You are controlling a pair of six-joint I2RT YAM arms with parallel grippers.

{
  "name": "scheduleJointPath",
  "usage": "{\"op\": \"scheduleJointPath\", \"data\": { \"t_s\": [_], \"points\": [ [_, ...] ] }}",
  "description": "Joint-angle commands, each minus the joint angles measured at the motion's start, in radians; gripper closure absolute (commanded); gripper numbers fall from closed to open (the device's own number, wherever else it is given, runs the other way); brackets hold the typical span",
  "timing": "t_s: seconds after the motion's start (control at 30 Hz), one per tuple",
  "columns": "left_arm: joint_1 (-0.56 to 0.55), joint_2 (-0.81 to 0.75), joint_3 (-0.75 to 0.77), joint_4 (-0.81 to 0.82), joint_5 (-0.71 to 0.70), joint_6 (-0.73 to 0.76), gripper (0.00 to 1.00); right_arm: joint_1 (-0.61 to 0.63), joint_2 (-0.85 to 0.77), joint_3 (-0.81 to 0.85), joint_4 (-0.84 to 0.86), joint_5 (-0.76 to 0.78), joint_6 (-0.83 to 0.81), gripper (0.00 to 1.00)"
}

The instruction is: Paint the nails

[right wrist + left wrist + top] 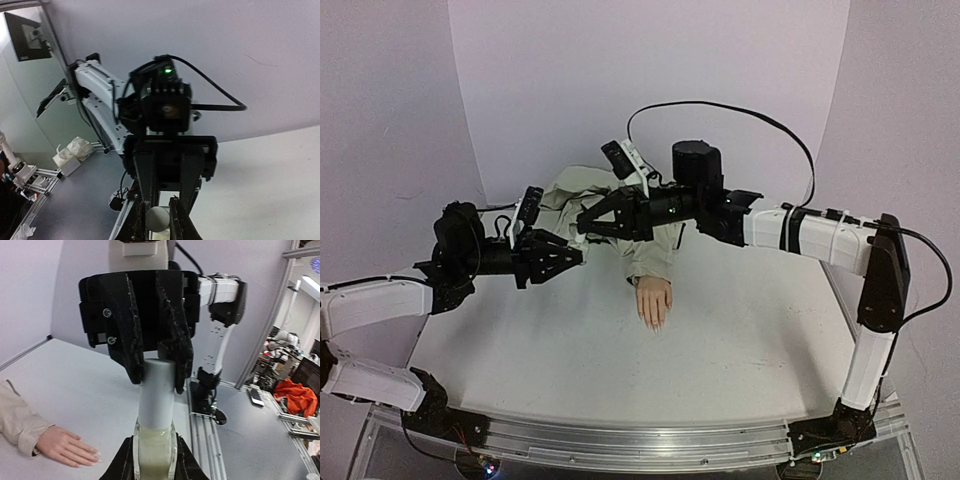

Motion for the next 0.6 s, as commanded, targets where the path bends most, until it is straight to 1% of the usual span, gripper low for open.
{"op": "scheduleJointPath", "data": {
  "t_s": [0.0, 0.07, 0.1, 0.13, 0.2, 0.23, 0.27, 0.3, 0.33, 0.37, 0.4, 0.43, 0.5, 0.57],
  "points": [
    [0.053, 0.010, 0.108, 0.334, 0.197, -0.161, 1.00, 0.027, -0.040, -0.023, -0.034, -0.271, -0.070, 1.00],
    [0.053, 0.015, 0.097, 0.334, 0.176, -0.148, 1.00, 0.027, -0.049, -0.026, -0.035, -0.209, -0.071, 0.99],
    [0.053, 0.015, 0.091, 0.334, 0.156, -0.140, 1.00, 0.027, -0.058, -0.030, -0.036, -0.171, -0.071, 0.93],
    [0.053, 0.016, 0.086, 0.333, 0.136, -0.134, 1.00, 0.027, -0.064, -0.032, -0.037, -0.125, -0.067, 0.81],
    [0.053, 0.018, 0.077, 0.315, 0.081, -0.111, 1.00, 0.027, -0.079, -0.034, -0.041, 0.002, -0.047, 0.67],
    [0.053, 0.018, 0.075, 0.282, 0.046, -0.086, 1.00, 0.027, -0.089, -0.037, -0.046, 0.068, -0.036, 0.55],
    [0.053, 0.015, 0.081, 0.229, 0.004, -0.054, 1.00, 0.026, -0.103, -0.045, -0.050, 0.147, -0.022, 0.42],
    [0.049, 0.012, 0.091, 0.116, -0.050, 0.011, 1.00, 0.026, -0.115, -0.055, -0.053, 0.221, -0.006, 0.31],
    [0.040, 0.003, 0.104, 0.018, -0.114, 0.069, 1.00, 0.026, -0.122, -0.062, -0.056, 0.285, 0.007, 0.23],
    [0.025, -0.003, 0.114, -0.066, -0.203, 0.133, 1.00, 0.026, -0.124, -0.065, -0.065, 0.323, 0.016, 0.17],
    [0.004, -0.010, 0.123, -0.146, -0.292, 0.200, 1.00, 0.026, -0.125, -0.066, -0.068, 0.344, 0.028, 0.14],
    [-0.021, -0.016, 0.124, -0.195, -0.389, 0.254, 1.00, 0.027, -0.122, -0.065, -0.068, 0.355, 0.043, 0.13],
    [-0.065, -0.029, 0.110, -0.223, -0.533, 0.338, 1.00, 0.028, -0.110, -0.055, -0.067, 0.394, 0.091, 0.12],
    [-0.093, -0.035, 0.103, -0.226, -0.620, 0.368, 1.00, 0.037, -0.094, -0.036, -0.059, 0.450, 0.145, 0.12]
  ]
}}
